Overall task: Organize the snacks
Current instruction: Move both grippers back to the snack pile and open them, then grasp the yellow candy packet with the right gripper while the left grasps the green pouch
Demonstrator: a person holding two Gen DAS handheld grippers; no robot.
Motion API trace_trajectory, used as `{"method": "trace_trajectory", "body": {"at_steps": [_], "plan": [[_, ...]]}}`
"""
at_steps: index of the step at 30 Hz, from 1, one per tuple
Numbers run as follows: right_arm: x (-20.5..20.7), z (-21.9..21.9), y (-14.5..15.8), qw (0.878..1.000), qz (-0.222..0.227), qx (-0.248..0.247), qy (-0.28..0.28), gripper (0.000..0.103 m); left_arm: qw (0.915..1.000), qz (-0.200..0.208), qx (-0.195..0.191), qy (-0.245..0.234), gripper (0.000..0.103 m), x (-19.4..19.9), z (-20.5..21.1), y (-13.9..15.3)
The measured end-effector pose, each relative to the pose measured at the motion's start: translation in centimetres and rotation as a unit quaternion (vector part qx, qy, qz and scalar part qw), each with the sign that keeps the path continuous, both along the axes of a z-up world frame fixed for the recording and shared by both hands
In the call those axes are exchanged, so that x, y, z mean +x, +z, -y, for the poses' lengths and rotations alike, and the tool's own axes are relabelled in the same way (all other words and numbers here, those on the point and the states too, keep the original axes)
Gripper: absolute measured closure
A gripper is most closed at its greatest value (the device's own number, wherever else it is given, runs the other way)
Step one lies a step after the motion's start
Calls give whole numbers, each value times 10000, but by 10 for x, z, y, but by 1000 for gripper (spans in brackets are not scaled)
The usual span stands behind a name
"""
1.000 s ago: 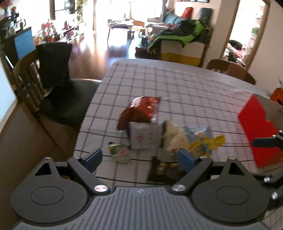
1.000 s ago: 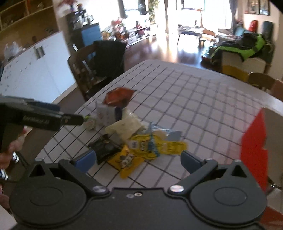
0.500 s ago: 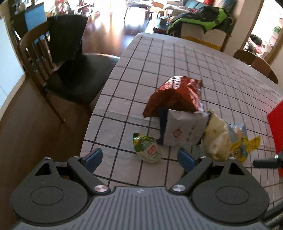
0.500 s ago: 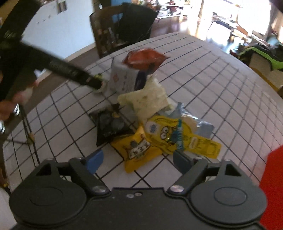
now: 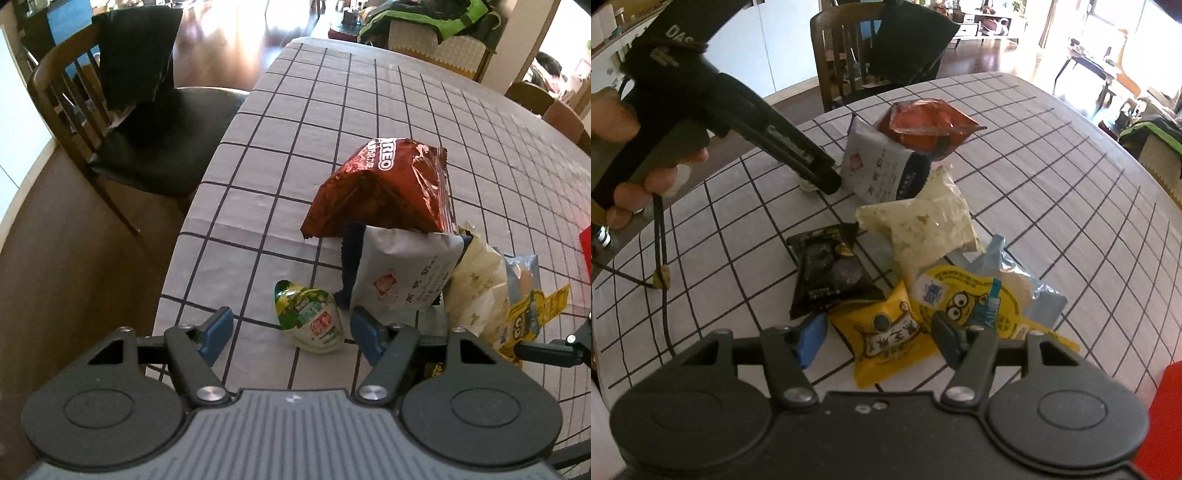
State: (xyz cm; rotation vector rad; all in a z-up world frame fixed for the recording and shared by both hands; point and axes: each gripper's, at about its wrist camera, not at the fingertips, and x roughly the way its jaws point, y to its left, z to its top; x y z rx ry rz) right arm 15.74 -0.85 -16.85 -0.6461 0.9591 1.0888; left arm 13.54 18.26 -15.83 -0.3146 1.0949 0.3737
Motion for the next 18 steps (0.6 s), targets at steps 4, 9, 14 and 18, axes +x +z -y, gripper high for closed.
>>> {"method": "trace_trajectory", "body": {"at_steps": [4, 9, 14, 18], "plan": [[-4, -1, 1, 10000, 69, -12, 29, 44, 9998, -19, 151, -117, 47, 1, 5, 1], [-8, -1, 3, 9998, 171, 24, 31, 52, 9994, 18, 279, -192, 68, -3, 8, 4], [-11, 2, 7, 9997, 233, 101, -52, 56, 9997, 104, 142, -163, 70, -6, 3, 4], [-12, 9, 11, 9993, 236, 203, -221, 58, 9998, 178, -32, -117, 70, -9, -1, 4]]}}
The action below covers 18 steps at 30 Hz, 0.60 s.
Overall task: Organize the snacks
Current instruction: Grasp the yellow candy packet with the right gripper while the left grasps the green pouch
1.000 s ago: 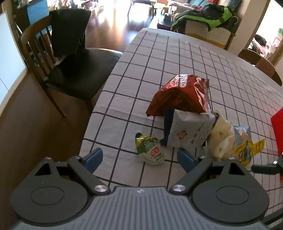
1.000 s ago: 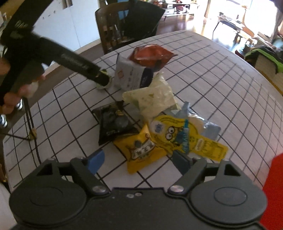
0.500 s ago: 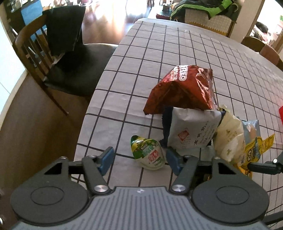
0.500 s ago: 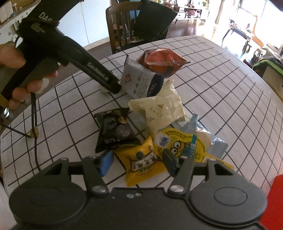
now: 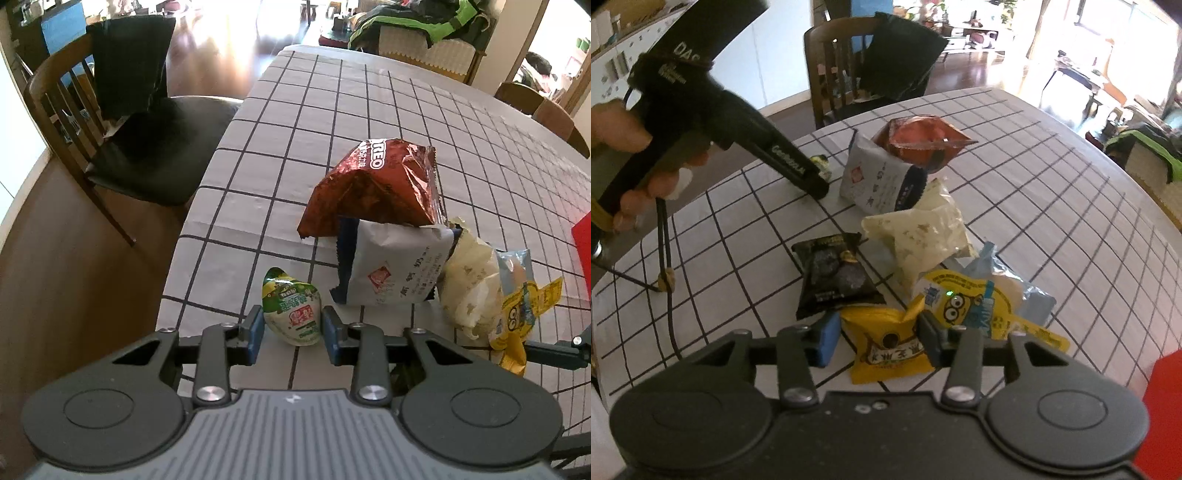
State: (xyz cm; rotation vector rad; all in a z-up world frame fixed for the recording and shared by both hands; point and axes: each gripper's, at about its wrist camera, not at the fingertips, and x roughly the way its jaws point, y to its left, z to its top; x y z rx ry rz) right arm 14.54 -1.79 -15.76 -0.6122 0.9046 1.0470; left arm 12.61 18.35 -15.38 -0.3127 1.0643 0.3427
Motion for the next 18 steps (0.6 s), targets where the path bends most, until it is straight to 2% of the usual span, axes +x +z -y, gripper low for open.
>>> {"method": "trace_trajectory", "body": {"at_steps": [10, 18], "plan": [[0, 29, 15, 9977, -73, 269, -618, 58, 9998, 130, -144, 55, 70, -13, 4, 9], [-3, 59, 40, 9918, -123, 643, -1101, 58, 9993, 356, -116, 37, 70, -28, 19, 35]]}}
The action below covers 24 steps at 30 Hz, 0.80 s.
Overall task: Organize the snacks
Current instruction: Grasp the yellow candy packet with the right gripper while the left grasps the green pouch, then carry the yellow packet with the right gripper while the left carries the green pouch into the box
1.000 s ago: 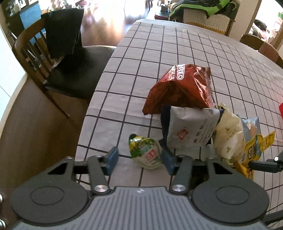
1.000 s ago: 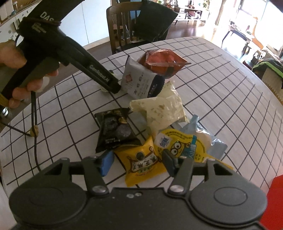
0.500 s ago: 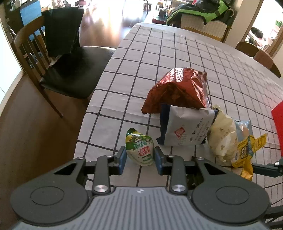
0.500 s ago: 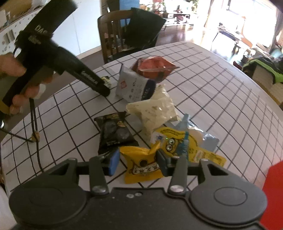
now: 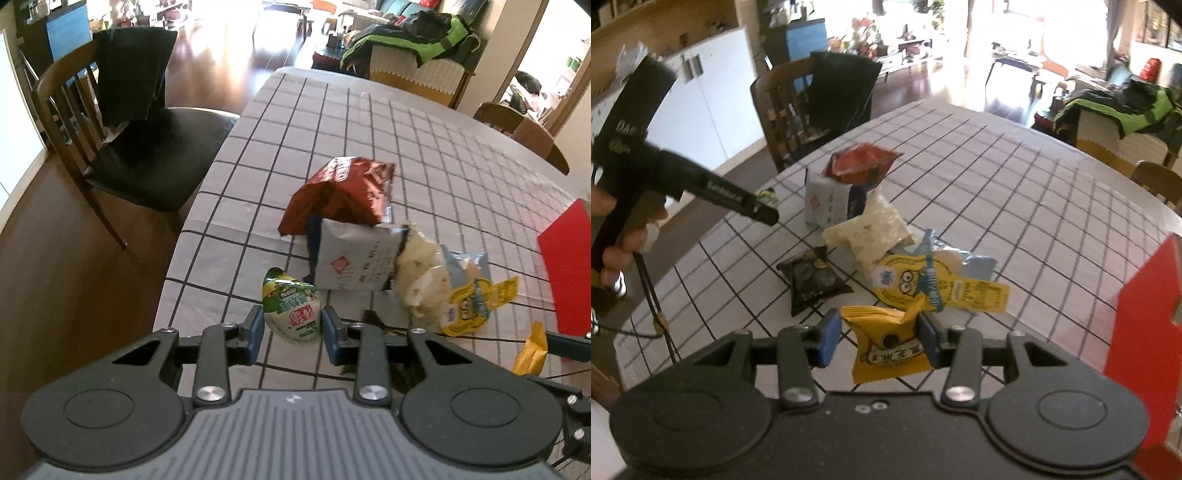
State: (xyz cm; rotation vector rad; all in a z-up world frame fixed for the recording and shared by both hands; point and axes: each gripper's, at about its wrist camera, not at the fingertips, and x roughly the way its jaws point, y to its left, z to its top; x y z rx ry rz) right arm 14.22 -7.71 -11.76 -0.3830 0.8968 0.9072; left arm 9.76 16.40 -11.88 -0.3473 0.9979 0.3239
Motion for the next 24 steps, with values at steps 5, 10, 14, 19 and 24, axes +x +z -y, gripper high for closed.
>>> {"method": "trace_trajectory", "body": {"at_steps": [5, 10, 14, 19, 24], "plan": [[-2, 21, 22, 9994, 35, 236, -254, 58, 9996, 228, 58, -155, 70, -8, 20, 24], [1, 45, 44, 9975, 134, 374, -581, 58, 9984, 361, 37, -431, 70, -7, 47, 44], [7, 69, 59, 9945, 202, 523, -889, 58, 9963, 485, 43, -703, 70, -2, 76, 59], [15, 101, 76, 9893, 269, 716, -1239, 58, 9921, 647, 99, -1074, 70, 10, 113, 75], [24, 130, 85, 9852, 387, 779, -1475, 58, 9862, 770, 114, -1461, 70, 27, 153, 89]]}}
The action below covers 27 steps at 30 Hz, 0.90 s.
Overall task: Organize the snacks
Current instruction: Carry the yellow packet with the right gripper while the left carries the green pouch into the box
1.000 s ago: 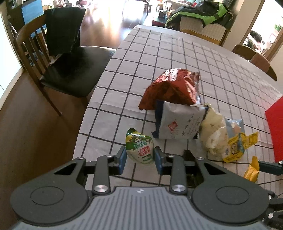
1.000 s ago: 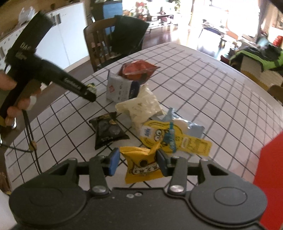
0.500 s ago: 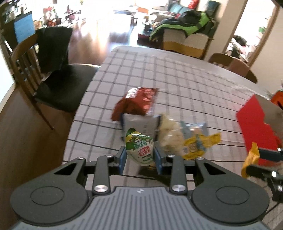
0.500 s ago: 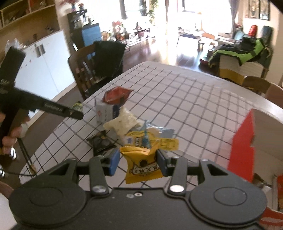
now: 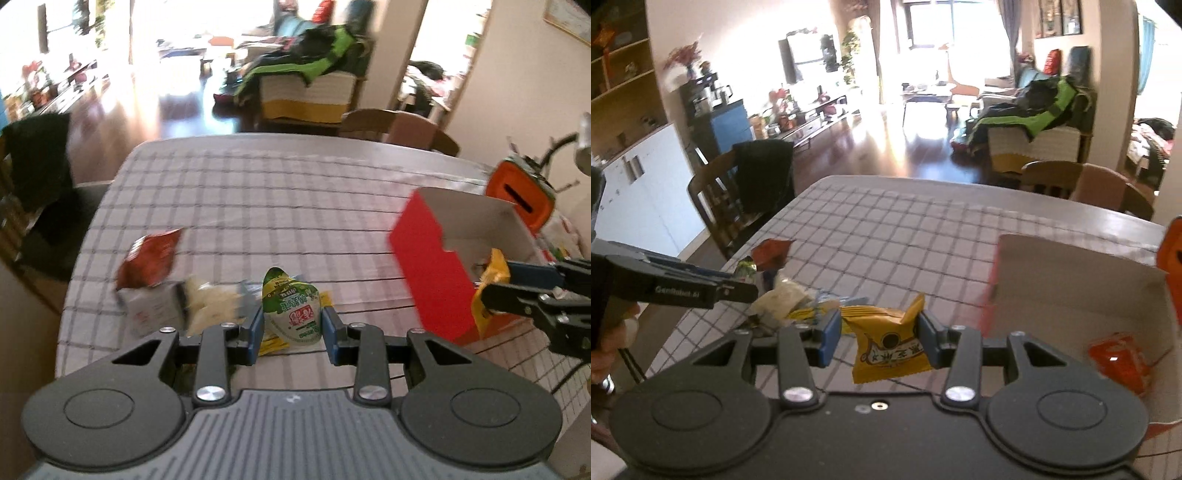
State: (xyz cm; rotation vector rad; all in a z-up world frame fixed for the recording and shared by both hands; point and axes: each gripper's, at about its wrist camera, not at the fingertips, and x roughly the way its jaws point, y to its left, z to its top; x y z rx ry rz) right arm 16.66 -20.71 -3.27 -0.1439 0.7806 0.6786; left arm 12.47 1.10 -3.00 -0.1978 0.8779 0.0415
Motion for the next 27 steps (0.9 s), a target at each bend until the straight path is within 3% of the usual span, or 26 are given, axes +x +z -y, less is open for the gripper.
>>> {"method": "trace_trajectory", "body": {"at_steps": [11, 27], "plan": [[32, 64, -2, 9982, -1, -29, -598, 58, 9967, 169, 164, -780, 70, 39, 90, 12], [102, 152, -39, 9878, -709, -306, -1353, 58, 9912, -295, 268, -1263, 70, 112, 190, -13]]}}
